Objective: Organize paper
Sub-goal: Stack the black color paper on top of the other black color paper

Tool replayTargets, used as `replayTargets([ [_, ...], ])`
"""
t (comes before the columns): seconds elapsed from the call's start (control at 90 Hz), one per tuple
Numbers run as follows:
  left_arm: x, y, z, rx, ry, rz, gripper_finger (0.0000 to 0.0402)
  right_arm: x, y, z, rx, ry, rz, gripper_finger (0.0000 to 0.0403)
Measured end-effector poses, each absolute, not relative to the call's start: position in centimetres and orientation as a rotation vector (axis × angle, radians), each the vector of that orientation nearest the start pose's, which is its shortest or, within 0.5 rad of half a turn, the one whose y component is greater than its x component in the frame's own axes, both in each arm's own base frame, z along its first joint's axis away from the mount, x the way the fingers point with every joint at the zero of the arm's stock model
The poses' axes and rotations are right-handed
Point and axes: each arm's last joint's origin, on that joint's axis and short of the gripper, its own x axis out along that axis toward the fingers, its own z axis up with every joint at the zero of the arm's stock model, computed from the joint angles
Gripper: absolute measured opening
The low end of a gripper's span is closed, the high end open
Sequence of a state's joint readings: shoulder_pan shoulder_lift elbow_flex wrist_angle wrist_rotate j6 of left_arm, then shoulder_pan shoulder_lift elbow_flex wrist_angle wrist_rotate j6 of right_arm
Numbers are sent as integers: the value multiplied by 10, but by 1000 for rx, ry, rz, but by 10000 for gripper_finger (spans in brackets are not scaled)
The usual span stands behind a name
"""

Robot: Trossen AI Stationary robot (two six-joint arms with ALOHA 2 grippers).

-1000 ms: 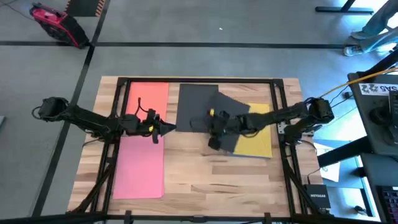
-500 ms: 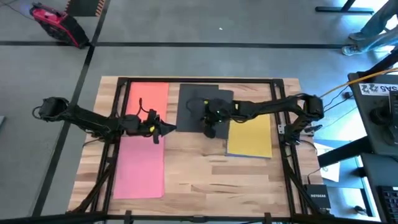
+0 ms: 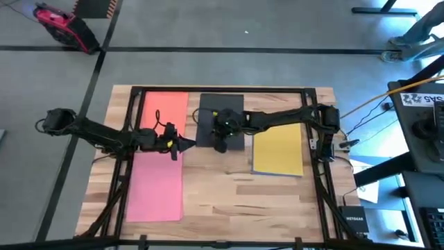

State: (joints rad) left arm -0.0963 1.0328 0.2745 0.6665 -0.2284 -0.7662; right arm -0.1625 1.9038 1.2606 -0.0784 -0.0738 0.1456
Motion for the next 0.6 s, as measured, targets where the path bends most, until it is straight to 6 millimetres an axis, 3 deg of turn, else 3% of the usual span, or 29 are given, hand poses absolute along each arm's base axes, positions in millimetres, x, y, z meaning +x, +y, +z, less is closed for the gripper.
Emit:
replayTargets([
  [0.422, 199, -13, 197, -741, 38, 151, 0, 404, -82, 193, 224, 678, -165, 19],
  [0.6, 199, -13, 197, -743, 37, 151, 0, 405, -79, 193, 243, 677, -96, 68],
])
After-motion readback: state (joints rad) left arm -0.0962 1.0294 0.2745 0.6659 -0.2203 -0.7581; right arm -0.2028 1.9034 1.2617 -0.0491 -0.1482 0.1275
